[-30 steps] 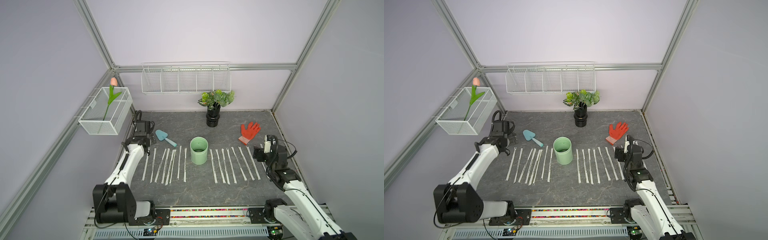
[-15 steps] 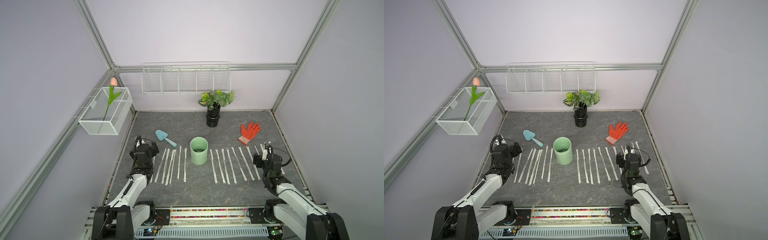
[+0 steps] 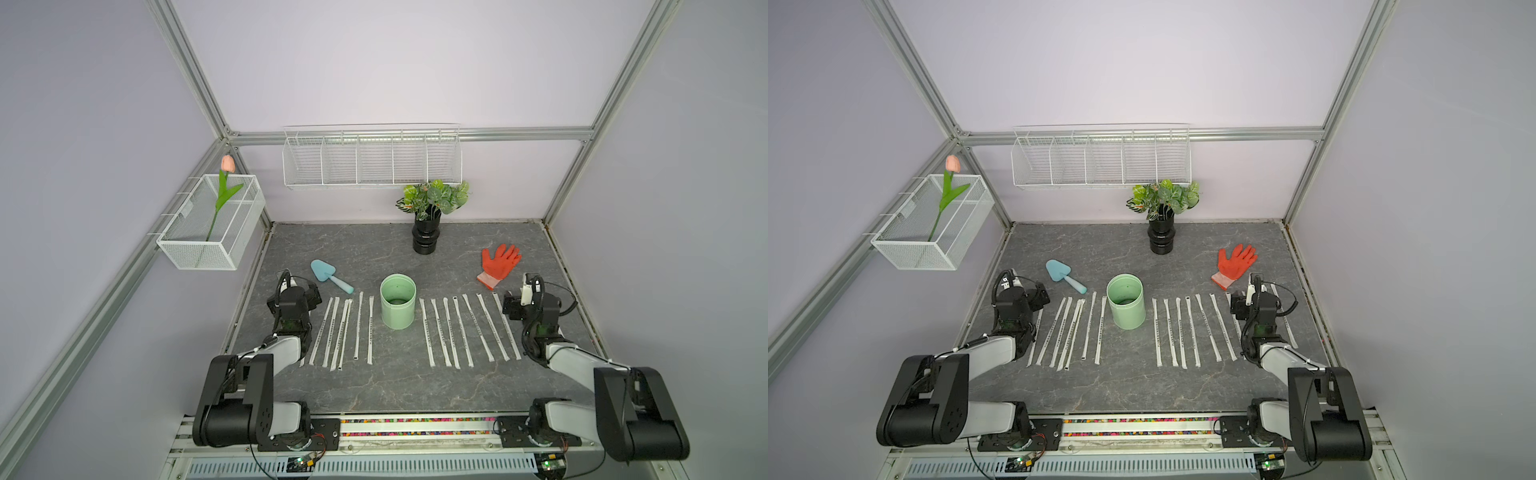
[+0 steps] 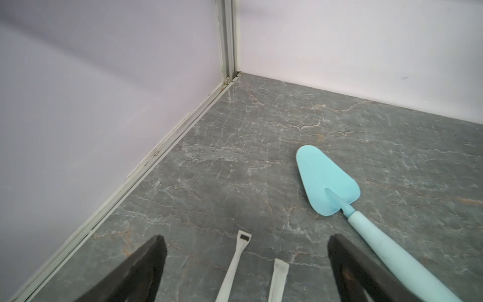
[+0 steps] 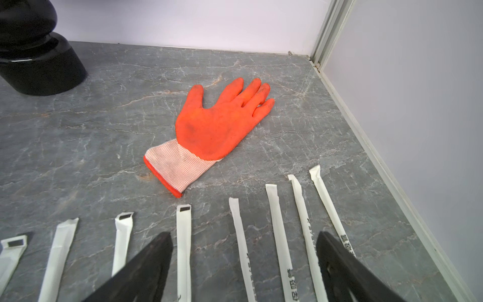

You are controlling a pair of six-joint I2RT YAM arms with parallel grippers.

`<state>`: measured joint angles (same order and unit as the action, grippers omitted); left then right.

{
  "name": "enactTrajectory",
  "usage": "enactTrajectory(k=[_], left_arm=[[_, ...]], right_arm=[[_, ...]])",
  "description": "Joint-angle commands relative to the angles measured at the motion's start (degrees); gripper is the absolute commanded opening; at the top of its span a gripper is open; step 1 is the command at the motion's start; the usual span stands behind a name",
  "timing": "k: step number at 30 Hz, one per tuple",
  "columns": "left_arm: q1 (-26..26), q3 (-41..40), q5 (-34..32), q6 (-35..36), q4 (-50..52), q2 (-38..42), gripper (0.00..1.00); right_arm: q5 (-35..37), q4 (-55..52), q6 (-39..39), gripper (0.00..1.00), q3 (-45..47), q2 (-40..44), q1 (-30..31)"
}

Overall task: Take the straws out of the storage container
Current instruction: Reset both arms

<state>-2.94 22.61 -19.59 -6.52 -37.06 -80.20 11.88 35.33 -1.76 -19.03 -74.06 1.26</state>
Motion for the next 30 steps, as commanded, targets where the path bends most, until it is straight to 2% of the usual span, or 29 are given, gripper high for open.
enactTrajectory(k=[1,4,9,11,30], left_arm=[[0.30,0.76,3.14,1.91,-6.83,-3.69,1.00],[0.30,0.99,4.71,3.05,-8.94,-6.47,1.00],[0.30,1.66,5.48,3.14,-6.93,-6.06,1.00],[0.30,1.91,5.93,3.52,-6.53,-6.16,1.00],[0.22,2.31,6.25,3.97,-5.83,-6.12,1.00]], right_arm=[[-2.75,6.28,-0.33,0.89,-1.49,-2.77,-0.71],[-4.52,9.82,1.25,0.89,-1.84,-6.67,-1.48],[-3.80,19.27,1.42,0.89,-1.28,-14.66,-1.49],[-3.90,15.22,1.75,0.89,-1.76,-13.05,-1.60],[-2.32,15.67,0.70,0.89,-2.22,-13.65,-0.45]])
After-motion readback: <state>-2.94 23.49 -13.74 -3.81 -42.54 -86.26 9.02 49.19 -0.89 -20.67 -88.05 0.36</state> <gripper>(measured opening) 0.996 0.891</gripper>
